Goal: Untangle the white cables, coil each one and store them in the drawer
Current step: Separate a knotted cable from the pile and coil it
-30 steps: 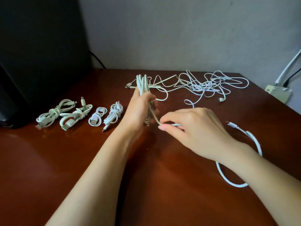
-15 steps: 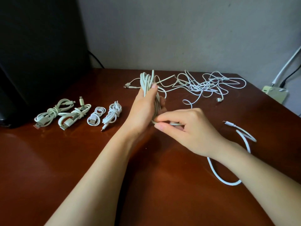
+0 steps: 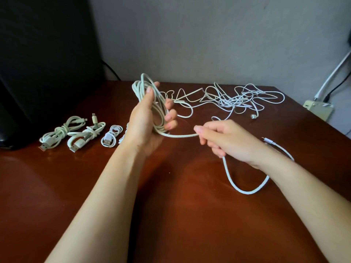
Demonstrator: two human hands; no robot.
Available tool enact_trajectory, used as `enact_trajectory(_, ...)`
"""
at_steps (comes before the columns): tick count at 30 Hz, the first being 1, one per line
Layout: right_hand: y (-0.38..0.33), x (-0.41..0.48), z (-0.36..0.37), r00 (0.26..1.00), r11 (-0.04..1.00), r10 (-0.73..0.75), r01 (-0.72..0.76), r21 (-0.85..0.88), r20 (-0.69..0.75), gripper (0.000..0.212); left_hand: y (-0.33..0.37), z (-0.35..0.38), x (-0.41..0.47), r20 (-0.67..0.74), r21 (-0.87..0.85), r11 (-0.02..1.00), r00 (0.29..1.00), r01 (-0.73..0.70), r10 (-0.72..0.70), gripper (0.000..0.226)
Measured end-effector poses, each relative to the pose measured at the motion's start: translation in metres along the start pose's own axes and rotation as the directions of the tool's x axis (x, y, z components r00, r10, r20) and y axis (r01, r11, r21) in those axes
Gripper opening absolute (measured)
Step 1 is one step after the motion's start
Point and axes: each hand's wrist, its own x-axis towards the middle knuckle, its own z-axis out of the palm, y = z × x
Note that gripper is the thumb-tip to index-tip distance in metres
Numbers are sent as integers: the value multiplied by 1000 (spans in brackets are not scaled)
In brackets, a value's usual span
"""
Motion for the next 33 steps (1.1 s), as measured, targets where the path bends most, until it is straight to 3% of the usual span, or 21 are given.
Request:
enact_trajectory(7, 1, 3, -8, 923, 970, -244, 229, -84, -298, 30, -9, 1, -5, 127, 286, 950, 978, 126, -168, 32)
enact_trajectory(16, 1, -2, -6, 833, 891, -431, 332, -311, -346, 23, -19, 11, -17, 171, 441, 863, 920, 248, -352, 33)
enact_trajectory(23, 10, 1, -2, 793, 805, -518, 325, -496, -322, 18, -24, 12, -16, 192, 539, 822, 924, 181, -329, 23)
enact_trajectory(28, 11, 2, 0, 837, 823, -439, 228, -521, -326, 22, -25, 8, -13, 203, 547, 815, 913, 193, -353, 25)
enact_trajectory(33, 8, 4, -4, 948, 964, -154, 82, -253, -280, 30, -20, 7, -10, 211, 475, 863, 931, 170, -299, 25)
